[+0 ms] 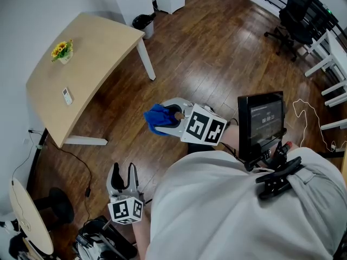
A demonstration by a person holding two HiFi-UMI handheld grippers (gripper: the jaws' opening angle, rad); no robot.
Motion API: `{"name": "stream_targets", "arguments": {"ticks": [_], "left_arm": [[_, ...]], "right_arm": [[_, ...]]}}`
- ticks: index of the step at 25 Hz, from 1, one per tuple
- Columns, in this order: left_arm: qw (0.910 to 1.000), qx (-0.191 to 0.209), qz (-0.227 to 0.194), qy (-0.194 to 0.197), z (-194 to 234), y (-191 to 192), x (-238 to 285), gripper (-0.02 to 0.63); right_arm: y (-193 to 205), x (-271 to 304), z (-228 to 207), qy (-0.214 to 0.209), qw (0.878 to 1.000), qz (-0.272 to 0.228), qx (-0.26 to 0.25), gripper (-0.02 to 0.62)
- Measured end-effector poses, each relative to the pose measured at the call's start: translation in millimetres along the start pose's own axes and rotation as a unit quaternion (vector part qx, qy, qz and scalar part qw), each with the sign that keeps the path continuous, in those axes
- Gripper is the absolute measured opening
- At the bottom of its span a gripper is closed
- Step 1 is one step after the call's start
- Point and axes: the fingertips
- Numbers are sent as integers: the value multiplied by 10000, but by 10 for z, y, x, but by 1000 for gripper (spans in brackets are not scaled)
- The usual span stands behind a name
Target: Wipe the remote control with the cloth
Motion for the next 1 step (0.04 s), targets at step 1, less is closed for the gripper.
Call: {"name": "stream_targets", "arguments": {"ticks": [1], "left_arm": [[10000,-18,32,-18,-4,-26,2,253]], "right_arm": [[-1,1,0,-4,10000,3,-4,190]]}}
Point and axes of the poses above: the fingertips, and each gripper's own axes: x forward along the fingers, z to its left, y out of its underside, and after that the axes turned 10 degrees about x, right-handed
